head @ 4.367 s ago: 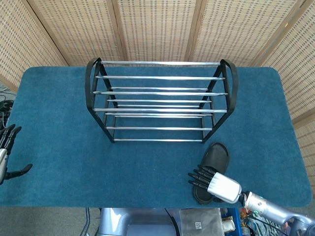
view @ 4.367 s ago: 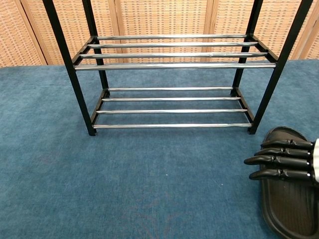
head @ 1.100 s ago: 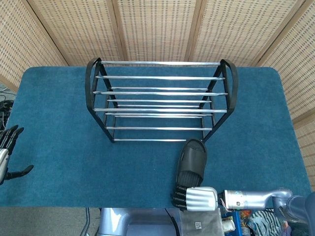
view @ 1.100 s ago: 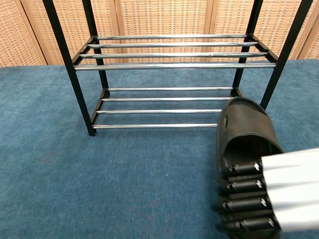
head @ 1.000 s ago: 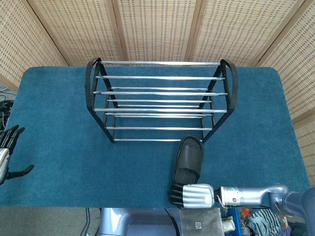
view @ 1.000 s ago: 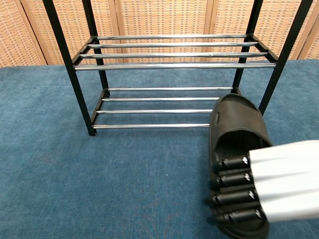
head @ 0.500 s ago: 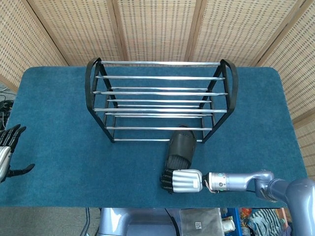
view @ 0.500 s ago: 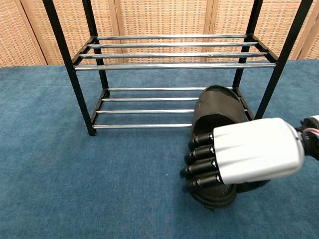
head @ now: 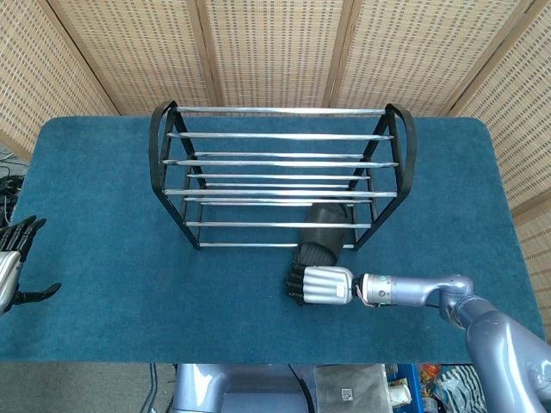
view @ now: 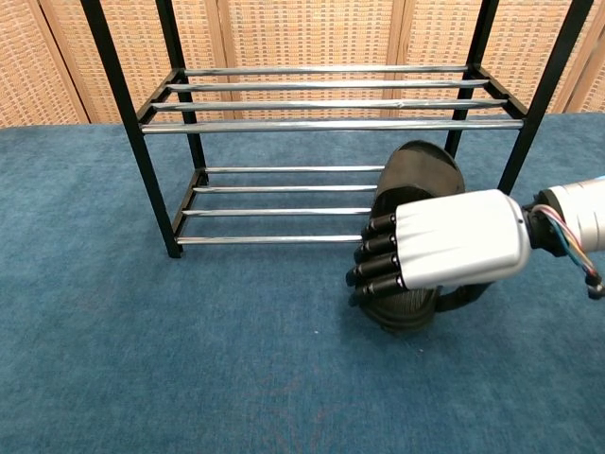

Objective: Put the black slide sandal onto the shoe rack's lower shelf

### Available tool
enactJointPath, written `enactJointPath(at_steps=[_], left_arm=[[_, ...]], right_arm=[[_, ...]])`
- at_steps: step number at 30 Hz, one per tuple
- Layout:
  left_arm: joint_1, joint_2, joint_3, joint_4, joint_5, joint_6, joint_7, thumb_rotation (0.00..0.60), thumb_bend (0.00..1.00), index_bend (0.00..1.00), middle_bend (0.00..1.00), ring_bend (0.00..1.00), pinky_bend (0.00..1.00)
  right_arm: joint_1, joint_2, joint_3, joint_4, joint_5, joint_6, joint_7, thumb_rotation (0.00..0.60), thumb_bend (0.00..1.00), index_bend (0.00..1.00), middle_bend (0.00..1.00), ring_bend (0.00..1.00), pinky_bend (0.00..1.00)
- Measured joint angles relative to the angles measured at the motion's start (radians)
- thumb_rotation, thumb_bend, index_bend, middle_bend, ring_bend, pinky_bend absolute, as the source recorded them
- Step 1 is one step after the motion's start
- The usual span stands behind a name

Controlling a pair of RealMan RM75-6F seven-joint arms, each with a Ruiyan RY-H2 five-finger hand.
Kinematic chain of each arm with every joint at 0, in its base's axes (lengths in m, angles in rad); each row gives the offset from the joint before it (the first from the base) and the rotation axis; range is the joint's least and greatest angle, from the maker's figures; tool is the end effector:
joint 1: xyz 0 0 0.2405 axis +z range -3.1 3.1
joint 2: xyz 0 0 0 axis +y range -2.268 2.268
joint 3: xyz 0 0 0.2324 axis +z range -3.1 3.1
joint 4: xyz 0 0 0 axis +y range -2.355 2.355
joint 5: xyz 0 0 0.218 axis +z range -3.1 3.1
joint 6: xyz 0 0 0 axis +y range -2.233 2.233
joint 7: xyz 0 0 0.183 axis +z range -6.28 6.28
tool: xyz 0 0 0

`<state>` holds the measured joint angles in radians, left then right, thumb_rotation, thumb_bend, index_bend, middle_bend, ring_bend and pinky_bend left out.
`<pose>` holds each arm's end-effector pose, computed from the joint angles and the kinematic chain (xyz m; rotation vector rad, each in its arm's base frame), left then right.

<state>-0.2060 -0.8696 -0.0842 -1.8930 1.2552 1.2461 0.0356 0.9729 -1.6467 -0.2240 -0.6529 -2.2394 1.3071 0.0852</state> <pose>-0.2751 0.2493 0.1649 -1.3818 -1.0934 -0.7744 -0.1338 -0.3386 -0.0603 2.6485 0.5529 0.8706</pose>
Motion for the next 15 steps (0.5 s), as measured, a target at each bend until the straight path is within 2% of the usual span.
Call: enactJointPath(at_steps=[6,15], left_arm=[[-0.008,-0.002,-0.003,0.000,-0.017,-0.009,0.010,0.600,0.20,0.00,0.00,0.00,0.00],[-0.021,-0.005,-0.007,0.005,-0.042,-0.028,0.018,0.600,0.20,0.00,0.00,0.00,0.00]], right_arm=[[0.011,-0.045,-0.022,0.132,0.027,0.023,0.075,0.600,0.68,0.59,0.47,0.39,0.45],[0.017,-0.078,-0.052,0.229,0.066,0.055,0.130,0.600,0.68,0.59,0.46,0.38,0.44]])
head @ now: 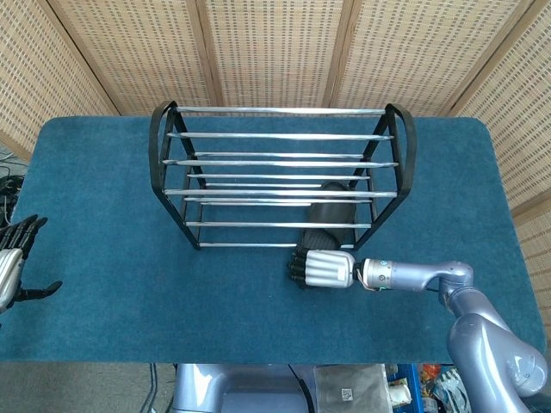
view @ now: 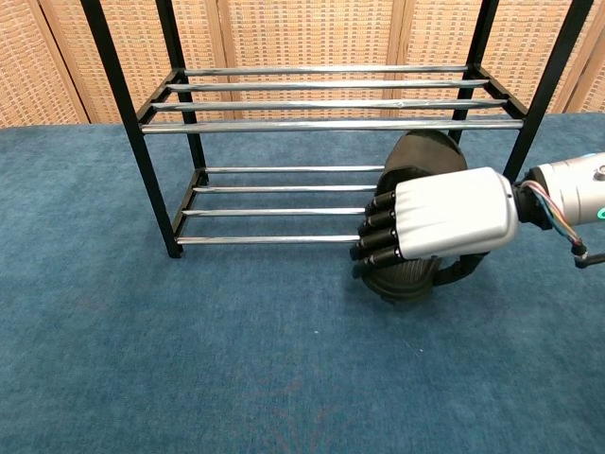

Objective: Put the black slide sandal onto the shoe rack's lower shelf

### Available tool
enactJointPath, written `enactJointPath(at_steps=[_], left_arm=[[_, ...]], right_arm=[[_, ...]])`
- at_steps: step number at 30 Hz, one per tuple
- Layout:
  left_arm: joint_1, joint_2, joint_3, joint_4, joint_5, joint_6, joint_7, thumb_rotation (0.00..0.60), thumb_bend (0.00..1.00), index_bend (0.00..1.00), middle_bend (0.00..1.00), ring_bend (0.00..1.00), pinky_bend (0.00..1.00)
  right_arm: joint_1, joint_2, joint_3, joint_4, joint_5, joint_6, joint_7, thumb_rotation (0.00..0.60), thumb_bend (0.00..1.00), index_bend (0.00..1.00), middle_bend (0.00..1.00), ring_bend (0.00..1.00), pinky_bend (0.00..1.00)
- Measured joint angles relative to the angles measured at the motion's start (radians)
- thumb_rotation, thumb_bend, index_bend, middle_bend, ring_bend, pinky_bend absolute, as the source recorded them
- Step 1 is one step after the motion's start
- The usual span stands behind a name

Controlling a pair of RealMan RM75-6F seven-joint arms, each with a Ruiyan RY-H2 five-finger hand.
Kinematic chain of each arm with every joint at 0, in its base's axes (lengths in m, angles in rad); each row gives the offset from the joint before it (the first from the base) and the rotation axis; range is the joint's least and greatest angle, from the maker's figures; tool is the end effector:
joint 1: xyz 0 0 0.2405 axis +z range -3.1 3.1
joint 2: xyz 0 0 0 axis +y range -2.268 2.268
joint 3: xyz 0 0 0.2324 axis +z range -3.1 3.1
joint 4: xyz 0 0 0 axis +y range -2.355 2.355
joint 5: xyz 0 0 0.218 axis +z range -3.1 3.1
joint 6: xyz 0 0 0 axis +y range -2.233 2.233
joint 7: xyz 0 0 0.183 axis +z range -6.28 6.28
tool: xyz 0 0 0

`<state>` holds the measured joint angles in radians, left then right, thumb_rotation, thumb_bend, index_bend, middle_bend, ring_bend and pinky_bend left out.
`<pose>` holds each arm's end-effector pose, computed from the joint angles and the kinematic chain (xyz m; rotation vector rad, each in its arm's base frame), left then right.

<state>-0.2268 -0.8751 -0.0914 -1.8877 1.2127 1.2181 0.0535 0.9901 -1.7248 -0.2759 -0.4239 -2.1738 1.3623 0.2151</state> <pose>-0.2778 0.2553 0.1626 -1.3773 -1.1060 -0.7503 -0.1368 -0.3689 -0.0523 2.6276 0.5184 0.8320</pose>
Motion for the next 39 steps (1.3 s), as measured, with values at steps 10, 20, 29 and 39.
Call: enactJointPath(at_steps=[10,20,29,39], left_arm=[[-0.006,0.000,0.000,-0.002,-0.008,-0.006,0.006,0.600,0.20,0.00,0.00,0.00,0.00],[-0.009,0.001,0.003,0.000,-0.008,-0.011,0.001,0.600,0.20,0.00,0.00,0.00,0.00],[-0.014,0.001,0.003,0.003,-0.011,-0.018,0.001,0.600,0.20,0.00,0.00,0.00,0.00],[-0.010,0.005,0.007,0.000,0.001,-0.010,-0.008,0.600,0.20,0.00,0.00,0.00,0.00]], right_arm=[[0.012,-0.005,-0.016,0.035,0.045,-0.004,0.036,0.600,0.68,0.59,0.42,0.30,0.40],[0.029,-0.015,-0.030,0.068,0.074,-0.039,0.036,0.600,0.68,0.55,0.32,0.20,0.32],[0.031,-0.016,-0.035,0.071,0.098,-0.061,-0.009,0.600,0.22,0.20,0.00,0.00,0.00],[0.027,0.012,-0.040,0.020,0.113,-0.032,-0.060,0.600,0.22,0.20,0.00,0.00,0.00]])
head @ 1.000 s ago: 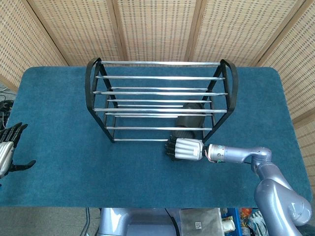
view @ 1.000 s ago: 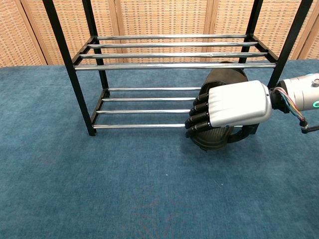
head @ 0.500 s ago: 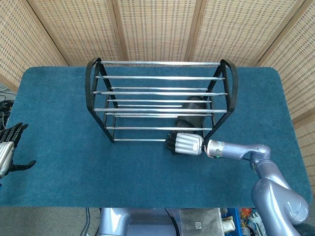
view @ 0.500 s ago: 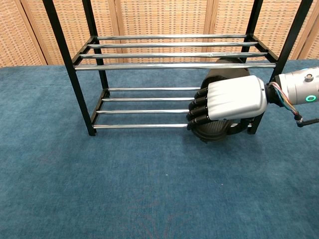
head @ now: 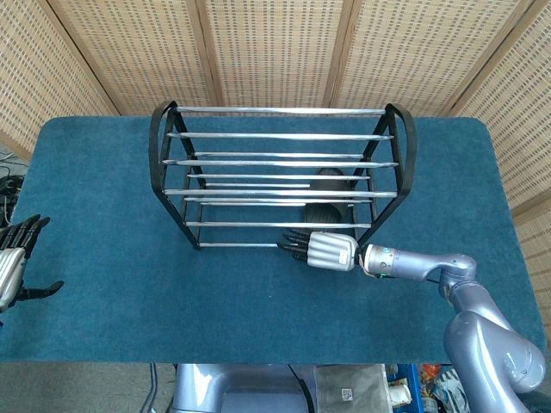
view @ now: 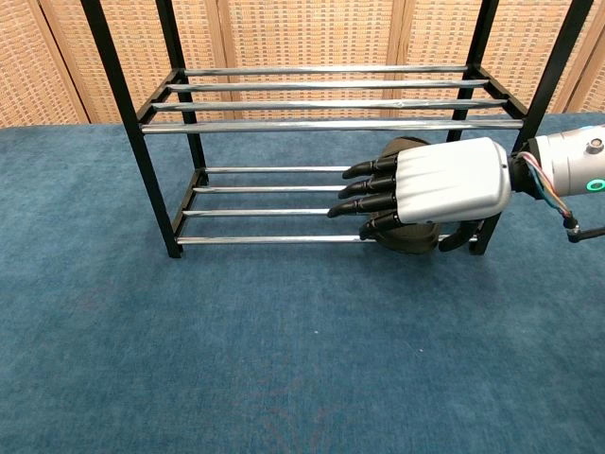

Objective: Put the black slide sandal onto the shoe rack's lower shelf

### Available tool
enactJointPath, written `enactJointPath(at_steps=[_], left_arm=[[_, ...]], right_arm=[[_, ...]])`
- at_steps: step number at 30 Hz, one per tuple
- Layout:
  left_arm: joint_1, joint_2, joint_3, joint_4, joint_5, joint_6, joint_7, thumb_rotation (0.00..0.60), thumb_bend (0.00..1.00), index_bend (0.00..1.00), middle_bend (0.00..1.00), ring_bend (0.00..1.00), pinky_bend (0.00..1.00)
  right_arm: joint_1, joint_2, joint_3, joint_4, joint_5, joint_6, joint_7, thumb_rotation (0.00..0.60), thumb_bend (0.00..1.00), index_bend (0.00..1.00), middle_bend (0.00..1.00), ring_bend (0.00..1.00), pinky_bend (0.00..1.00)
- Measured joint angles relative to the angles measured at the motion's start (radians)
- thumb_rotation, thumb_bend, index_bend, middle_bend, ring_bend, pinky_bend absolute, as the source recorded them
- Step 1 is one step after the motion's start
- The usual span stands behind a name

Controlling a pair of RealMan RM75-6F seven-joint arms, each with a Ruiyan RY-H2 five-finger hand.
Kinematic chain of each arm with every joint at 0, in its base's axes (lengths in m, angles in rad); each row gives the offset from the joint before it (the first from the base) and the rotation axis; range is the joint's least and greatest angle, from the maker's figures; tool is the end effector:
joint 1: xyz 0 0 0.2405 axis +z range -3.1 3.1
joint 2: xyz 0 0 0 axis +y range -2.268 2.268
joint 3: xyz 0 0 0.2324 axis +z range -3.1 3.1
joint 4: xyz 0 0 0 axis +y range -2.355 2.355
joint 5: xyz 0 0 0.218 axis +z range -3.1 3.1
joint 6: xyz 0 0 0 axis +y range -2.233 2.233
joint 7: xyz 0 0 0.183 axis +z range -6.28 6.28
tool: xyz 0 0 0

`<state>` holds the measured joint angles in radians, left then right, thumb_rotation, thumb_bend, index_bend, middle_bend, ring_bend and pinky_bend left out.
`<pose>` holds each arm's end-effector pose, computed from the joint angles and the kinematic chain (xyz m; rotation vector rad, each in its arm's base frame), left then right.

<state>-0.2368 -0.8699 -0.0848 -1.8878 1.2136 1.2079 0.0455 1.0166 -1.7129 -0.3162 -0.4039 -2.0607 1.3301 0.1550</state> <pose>-0.2773 0.2563 0.1616 -1.3884 -1.1131 -0.7481 -0.1337 -0.3930 -0.0392 2.5290 0.5647 0.7621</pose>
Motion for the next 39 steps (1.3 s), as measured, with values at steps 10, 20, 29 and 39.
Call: enactJointPath(at_steps=[10,20,29,39], left_arm=[[0.007,0.005,0.006,-0.001,0.024,0.010,-0.013,0.600,0.20,0.00,0.00,0.00,0.00],[0.022,0.010,0.016,-0.006,0.062,0.035,-0.031,0.600,0.20,0.00,0.00,0.00,0.00],[0.059,0.008,0.029,-0.010,0.111,0.105,-0.038,0.600,0.20,0.00,0.00,0.00,0.00],[0.131,-0.043,0.049,0.022,0.184,0.237,-0.026,0.600,0.20,0.00,0.00,0.00,0.00]], right_arm=[[-0.043,0.057,-0.004,-0.119,0.002,0.094,-0.076,0.600,0.22,0.20,0.00,0.00,0.00],[-0.187,0.159,0.013,-0.313,0.070,0.193,-0.096,0.600,0.22,0.20,0.03,0.00,0.00],[-0.389,0.282,0.030,-0.506,0.215,0.255,-0.029,0.600,0.21,0.15,0.01,0.00,0.00],[-0.559,0.493,0.045,-1.041,0.443,0.239,-0.136,0.600,0.00,0.00,0.00,0.00,0.00]])
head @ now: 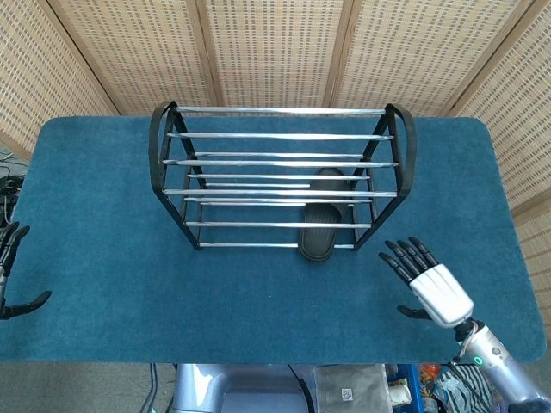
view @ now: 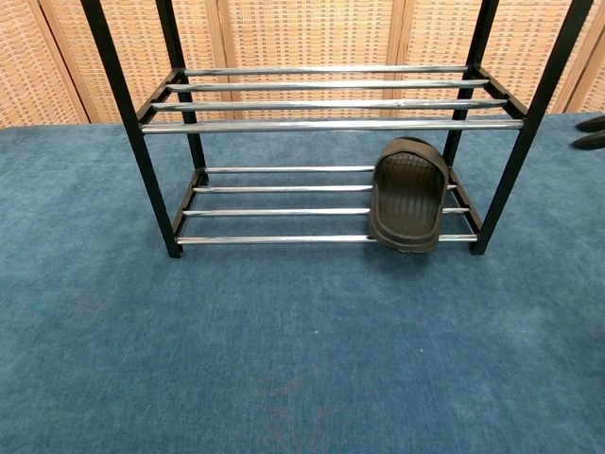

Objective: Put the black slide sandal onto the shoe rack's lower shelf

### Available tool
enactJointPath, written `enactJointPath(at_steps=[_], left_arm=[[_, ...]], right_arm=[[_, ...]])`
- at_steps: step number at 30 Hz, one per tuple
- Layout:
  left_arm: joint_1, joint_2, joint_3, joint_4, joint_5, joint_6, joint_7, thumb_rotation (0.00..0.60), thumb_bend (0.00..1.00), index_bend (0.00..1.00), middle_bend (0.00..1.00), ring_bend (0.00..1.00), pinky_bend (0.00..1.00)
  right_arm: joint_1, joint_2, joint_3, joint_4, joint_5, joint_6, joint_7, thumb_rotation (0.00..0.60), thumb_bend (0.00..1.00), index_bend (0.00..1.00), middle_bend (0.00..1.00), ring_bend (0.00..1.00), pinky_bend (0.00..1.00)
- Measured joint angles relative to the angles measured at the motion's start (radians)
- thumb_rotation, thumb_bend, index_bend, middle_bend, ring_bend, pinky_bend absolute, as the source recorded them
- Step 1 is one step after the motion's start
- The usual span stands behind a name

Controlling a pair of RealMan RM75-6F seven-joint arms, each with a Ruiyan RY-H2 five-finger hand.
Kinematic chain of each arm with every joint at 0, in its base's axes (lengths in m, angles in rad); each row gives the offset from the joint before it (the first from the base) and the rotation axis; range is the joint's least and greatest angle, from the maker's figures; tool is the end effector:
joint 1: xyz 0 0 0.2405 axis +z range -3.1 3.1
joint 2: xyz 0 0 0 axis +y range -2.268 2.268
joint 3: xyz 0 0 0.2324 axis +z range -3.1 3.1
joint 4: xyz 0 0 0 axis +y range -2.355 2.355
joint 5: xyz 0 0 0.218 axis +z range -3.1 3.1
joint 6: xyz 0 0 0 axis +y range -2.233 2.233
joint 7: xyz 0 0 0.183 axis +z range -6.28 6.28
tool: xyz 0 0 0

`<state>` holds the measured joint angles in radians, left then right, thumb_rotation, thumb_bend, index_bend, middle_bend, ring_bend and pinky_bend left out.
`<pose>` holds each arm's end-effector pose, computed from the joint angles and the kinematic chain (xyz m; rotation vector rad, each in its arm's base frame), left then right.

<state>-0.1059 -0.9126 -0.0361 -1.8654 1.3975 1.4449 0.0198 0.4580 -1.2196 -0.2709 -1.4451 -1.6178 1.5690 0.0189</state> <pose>-0.2733 0.2175 0.1738 -1.3406 -0.9941 -0.8615 -0.2393 -0.2494 0.0841 1.8620 -0.6867 1.0304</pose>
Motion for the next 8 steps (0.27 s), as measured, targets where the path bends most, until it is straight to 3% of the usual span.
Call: enactJointPath(at_steps=[4,8], left_arm=[[0.007,-0.011,0.010,0.021,0.016,-0.001,-0.009,0.600,0.20,0.00,0.00,0.00,0.00],[0.007,-0.011,0.013,0.025,0.023,-0.010,-0.014,0.600,0.20,0.00,0.00,0.00,0.00]], right_arm=[[-0.064,0.112,0.013,-0.254,0.114,-0.016,-0.044,0.600,0.00,0.00,0.00,0.00,0.00],[-0.139,0.222,0.048,-0.420,0.231,-0.034,-0.067,0.600,0.00,0.00,0.00,0.00,0.00]])
